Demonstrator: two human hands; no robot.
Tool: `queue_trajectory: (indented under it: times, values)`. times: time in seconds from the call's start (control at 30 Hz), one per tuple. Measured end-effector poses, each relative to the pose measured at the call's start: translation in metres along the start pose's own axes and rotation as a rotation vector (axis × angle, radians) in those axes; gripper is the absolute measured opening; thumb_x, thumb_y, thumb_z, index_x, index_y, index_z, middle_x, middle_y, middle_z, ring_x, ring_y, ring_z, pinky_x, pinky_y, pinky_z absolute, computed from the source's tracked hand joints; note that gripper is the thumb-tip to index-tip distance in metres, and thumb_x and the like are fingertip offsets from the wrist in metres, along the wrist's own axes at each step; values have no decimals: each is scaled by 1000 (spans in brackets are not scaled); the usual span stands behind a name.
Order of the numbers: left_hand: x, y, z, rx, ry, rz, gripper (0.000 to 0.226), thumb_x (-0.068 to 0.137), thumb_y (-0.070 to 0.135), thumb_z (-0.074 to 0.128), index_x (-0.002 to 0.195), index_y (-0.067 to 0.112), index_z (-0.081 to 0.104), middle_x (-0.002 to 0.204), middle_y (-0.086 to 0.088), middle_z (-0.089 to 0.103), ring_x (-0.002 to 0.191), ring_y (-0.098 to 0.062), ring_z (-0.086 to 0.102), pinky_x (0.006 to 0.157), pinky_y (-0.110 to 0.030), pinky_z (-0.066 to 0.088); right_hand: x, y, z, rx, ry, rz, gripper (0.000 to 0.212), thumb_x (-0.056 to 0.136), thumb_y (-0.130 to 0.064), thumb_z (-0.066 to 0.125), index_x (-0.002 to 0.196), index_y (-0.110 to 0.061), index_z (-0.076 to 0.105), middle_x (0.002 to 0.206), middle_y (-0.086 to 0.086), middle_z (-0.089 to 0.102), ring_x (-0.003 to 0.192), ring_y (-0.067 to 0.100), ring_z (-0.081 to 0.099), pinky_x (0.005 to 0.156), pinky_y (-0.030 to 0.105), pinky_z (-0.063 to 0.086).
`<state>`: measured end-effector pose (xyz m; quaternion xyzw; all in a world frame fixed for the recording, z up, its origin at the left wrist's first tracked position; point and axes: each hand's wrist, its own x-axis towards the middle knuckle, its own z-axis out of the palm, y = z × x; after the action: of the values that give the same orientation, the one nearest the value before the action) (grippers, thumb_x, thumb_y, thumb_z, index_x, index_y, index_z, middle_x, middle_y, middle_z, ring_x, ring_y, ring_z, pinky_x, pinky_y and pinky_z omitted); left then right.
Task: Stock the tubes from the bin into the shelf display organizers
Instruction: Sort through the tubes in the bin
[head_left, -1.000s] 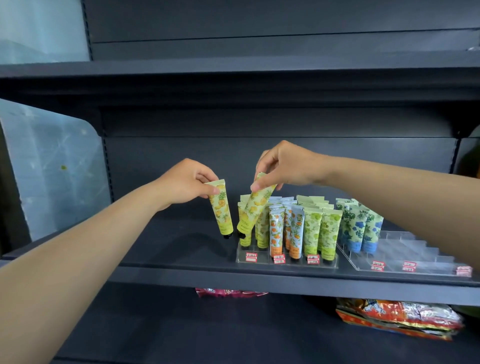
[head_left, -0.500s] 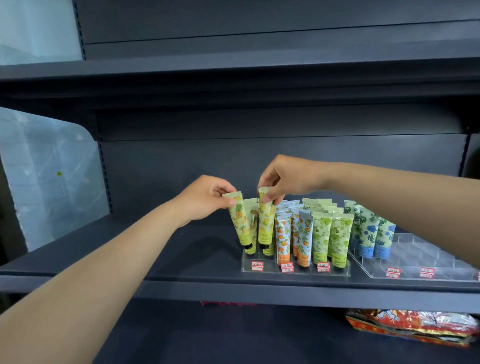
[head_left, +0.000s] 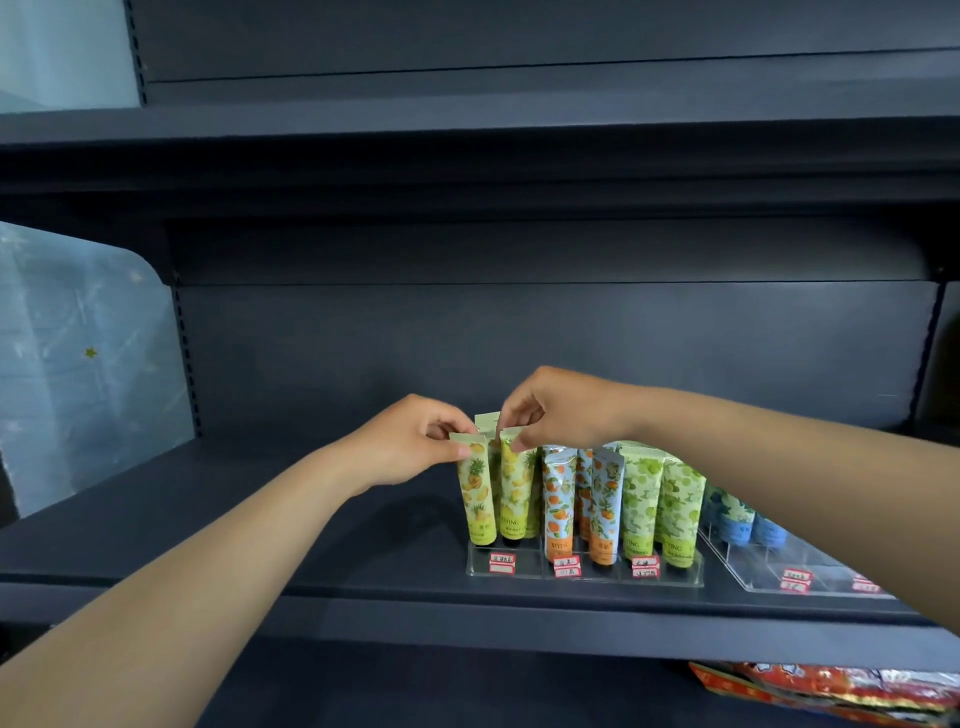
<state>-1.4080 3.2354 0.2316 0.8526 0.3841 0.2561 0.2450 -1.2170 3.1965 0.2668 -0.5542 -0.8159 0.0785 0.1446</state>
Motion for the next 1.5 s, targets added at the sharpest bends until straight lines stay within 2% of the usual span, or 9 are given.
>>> queue_trajectory:
  times: [0.1,0.27,0.4,0.53,0.63,0.77,0.97,1.13,1.5]
  values:
    - [2,1,3,1,-21,8,10,86,17,65,92,25,70,91,10,70,81,-3,62,81,-16,46,0,1,-1,5,2,9,17,86,-19,67,102,-15,69,87,-12,63,77,-2,56,74,17,42]
    - [4,0,8,-23,-18,-9,11,85,11,67,92,18,72,90,8,71,83,-3,65,77,-12,47,-2,-1,-3,22,-3,12,13,85,-20,68,98,-18,70,85,-12,64,78,0,58,73,15,44]
    - [7,0,10,-12,-6,-32,11,83,12,69,93,15,72,91,3,72,86,-9,66,83,-17,49,-4,-3,-2,21,-4,-10,12,85,-18,68,96,-16,70,85,-9,65,78,4,59,72,16,45]
    - [10,1,11,-20,27,-67,10,78,14,75,86,18,71,85,3,71,82,-10,65,83,-23,51,-5,-2,-2,7,1,-1,12,85,-19,68,97,-16,70,78,-16,61,71,-3,56,66,9,40]
    - [11,4,13,-6,56,-92,11,75,16,77,81,21,69,81,5,69,78,-9,64,82,-24,50,-6,0,-3,0,10,16,14,85,-20,68,98,-16,69,79,-18,60,73,-3,56,67,10,41]
    - [11,10,15,18,72,-109,12,74,17,78,77,23,68,76,7,67,76,-9,63,80,-26,50,-6,0,0,-11,16,37,19,84,-20,69,102,-15,68,87,-12,62,79,2,57,70,12,43]
    - [10,17,18,71,111,-139,13,74,17,77,81,22,66,75,9,65,73,-5,61,66,-18,44,-5,1,11,51,52,65,14,81,-14,71,89,-19,62,81,-6,65,66,2,56,60,16,43]
    - [11,18,19,82,107,-148,14,76,17,76,86,21,67,78,10,63,75,-5,60,65,-17,43,-6,2,11,80,105,64,19,80,-10,70,96,-14,62,89,2,71,81,14,65,78,32,53]
    - [7,25,17,90,85,-145,17,74,18,77,88,21,68,82,8,66,79,-6,63,75,-20,49,-15,2,4,68,103,42,16,81,-10,68,95,-16,63,87,1,72,84,12,67,83,31,54]
